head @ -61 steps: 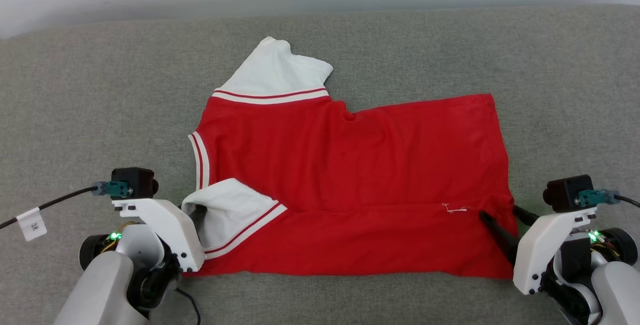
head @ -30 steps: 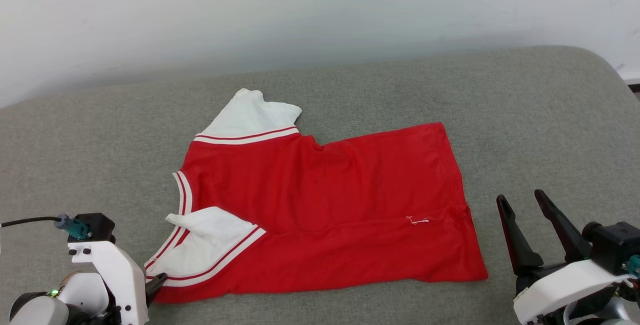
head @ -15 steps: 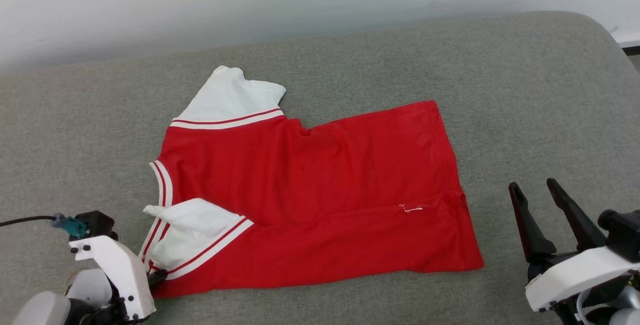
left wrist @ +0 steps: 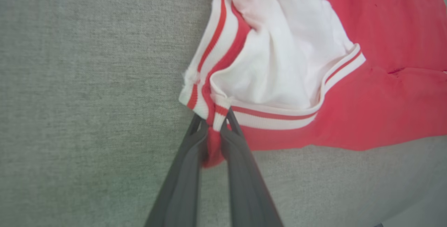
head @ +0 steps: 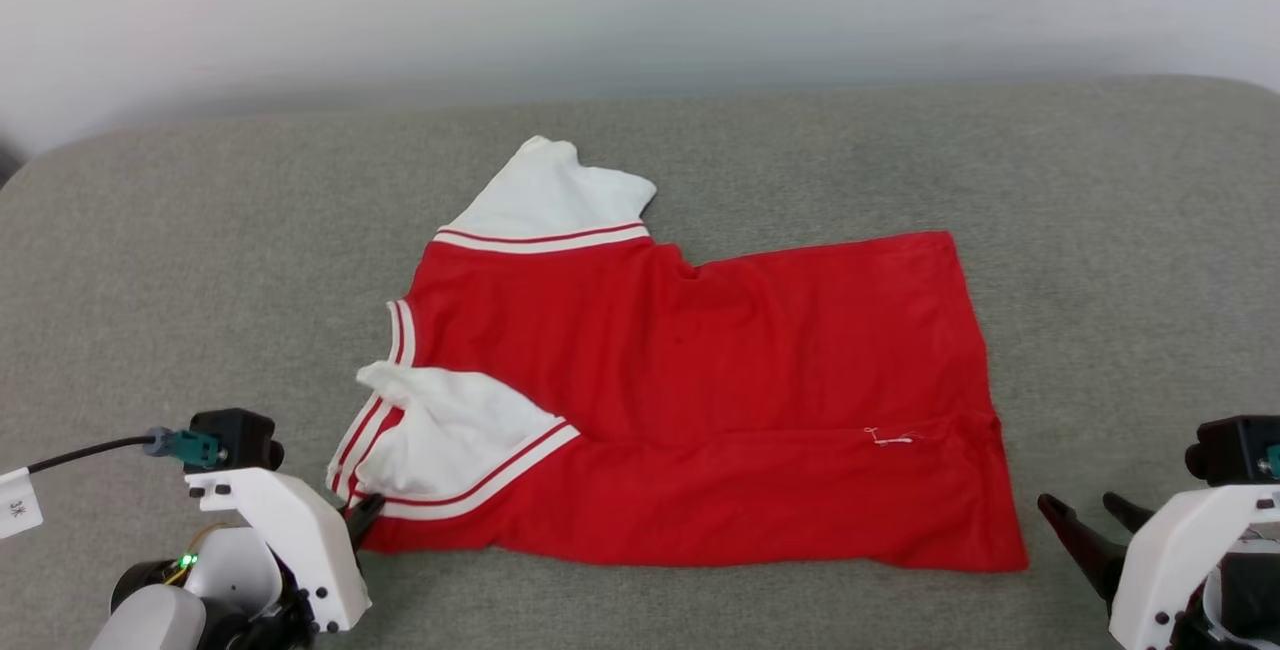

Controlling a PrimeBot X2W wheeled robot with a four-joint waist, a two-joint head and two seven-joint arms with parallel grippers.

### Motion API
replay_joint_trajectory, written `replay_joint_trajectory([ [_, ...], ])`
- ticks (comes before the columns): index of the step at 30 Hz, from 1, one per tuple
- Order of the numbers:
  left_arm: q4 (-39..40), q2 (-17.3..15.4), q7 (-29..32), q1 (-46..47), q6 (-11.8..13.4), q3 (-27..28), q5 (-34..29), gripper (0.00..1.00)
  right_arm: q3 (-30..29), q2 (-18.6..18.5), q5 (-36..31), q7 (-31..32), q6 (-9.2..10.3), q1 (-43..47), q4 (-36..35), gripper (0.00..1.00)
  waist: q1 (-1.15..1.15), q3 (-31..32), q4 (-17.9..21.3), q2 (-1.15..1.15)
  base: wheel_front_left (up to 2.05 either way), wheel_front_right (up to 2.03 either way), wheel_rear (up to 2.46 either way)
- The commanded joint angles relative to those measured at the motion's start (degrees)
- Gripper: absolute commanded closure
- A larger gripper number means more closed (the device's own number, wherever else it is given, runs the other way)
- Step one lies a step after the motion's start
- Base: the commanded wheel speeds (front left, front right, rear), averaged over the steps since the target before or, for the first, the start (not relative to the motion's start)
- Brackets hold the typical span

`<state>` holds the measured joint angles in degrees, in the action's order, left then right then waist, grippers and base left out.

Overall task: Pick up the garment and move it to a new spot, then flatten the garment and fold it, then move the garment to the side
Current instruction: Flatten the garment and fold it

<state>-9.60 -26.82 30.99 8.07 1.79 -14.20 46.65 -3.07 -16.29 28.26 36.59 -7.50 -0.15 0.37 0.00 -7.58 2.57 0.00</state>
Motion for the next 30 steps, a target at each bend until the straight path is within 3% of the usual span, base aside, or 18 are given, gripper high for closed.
replay_joint_trajectory([
  [1, 0.27, 0.15, -0.34, 0.00, 0.23, -0.05, -0.29, 1.00, -0.06, -0.05, 0.24, 0.26, 0.02, -0.93, 0.15, 0.00, 0.00, -1.06, -1.20, 0.00, 0.00, 0.00, 0.00],
  [11, 7.95, 0.43, -1.50, 0.47, 2.46, -0.95, -2.82, 1.00, 2.39, 1.88, 3.48, 8.02, 0.02, -5.01, 8.65, 0.00, 0.00, -4.90, -4.32, 0.00, 0.00, 0.00, 0.00],
  [12, 8.39, 0.50, -1.55, 0.22, 2.66, -1.02, -2.93, 1.00, 2.89, 1.82, 4.04, 8.34, 0.02, -5.17, 9.82, 0.05, 0.00, -4.93, -4.44, 0.00, 0.00, 0.00, 0.00],
  [13, 8.64, 0.54, -1.59, -0.05, 2.87, -1.04, -2.97, 1.00, 3.31, 1.89, 4.66, 8.56, 0.03, -5.38, 10.82, 0.59, 0.00, -4.95, -4.51, 0.00, 0.00, 0.00, 0.00],
  [14, 8.86, 0.67, -1.61, -0.24, 2.84, -1.04, -2.80, 1.00, 3.85, 1.86, 5.22, 8.71, 0.02, -5.57, 11.57, 0.96, 0.00, -4.88, -4.56, 0.00, 0.00, 0.00, 0.00],
  [15, 8.95, 0.69, -1.67, -0.48, 2.94, -1.03, -2.65, 1.00, 4.30, 1.75, 5.67, 8.69, 0.02, -5.68, 12.15, 1.00, 0.00, -4.74, -4.56, 0.00, 0.00, 0.00, 0.00],
  [30, 10.56, 0.09, -2.95, -6.63, 4.57, -0.46, -2.21, 1.00, 8.42, -3.32, 8.84, 4.89, 0.02, -5.98, 8.22, 1.00, 0.00, 4.33, -2.84, 0.00, 0.00, 0.00, 0.00],
])
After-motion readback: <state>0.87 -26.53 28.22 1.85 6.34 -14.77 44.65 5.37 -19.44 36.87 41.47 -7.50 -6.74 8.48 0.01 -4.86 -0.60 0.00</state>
